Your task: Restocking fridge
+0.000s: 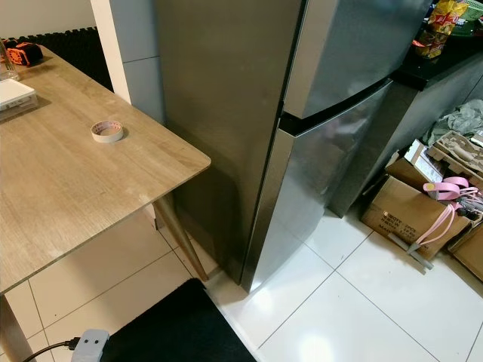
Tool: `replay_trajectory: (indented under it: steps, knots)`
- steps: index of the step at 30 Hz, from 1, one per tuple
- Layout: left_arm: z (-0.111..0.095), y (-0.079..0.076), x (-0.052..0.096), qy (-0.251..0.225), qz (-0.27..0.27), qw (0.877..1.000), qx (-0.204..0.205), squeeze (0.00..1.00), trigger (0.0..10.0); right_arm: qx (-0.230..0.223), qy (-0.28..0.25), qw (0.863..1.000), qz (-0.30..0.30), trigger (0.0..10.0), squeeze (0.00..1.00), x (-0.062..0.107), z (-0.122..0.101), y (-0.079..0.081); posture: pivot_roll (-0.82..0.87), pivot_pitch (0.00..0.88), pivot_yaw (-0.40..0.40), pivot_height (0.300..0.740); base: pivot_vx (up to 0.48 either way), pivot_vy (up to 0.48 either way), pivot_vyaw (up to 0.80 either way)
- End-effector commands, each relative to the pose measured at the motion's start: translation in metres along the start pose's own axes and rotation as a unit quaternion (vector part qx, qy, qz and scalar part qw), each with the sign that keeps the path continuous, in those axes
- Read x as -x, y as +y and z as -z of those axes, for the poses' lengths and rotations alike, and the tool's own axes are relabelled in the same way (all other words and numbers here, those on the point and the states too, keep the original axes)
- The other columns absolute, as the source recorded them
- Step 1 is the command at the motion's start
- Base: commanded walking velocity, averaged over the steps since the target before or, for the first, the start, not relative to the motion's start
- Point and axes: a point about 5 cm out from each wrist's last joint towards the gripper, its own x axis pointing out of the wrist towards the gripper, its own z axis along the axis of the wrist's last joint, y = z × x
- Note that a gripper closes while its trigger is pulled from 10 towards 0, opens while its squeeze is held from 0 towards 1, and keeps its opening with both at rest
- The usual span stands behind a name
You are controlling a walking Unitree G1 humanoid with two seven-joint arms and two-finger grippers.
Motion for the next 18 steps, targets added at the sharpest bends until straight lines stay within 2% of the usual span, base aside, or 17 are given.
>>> replay_trajectory:
  steps: [1,18]
  knots:
    - [0.0025,-0.0014,-0.0001,0.006,0.004,1.0,0.0,0.0,10.0,0.003,0.001,1.0,0.005,10.0,0.0,0.0004,0.0006,-0.0022,0.02,0.023,-0.072,0.74,0.0,0.0,0.0]
    - [0.002,0.0001,0.0003,0.008,0.006,1.0,-0.011,0.0,10.0,0.003,-0.002,1.0,0.011,10.0,0.0,0.0,-0.0003,-0.001,0.02,0.01,-0.057,0.74,0.0,0.0,0.0]
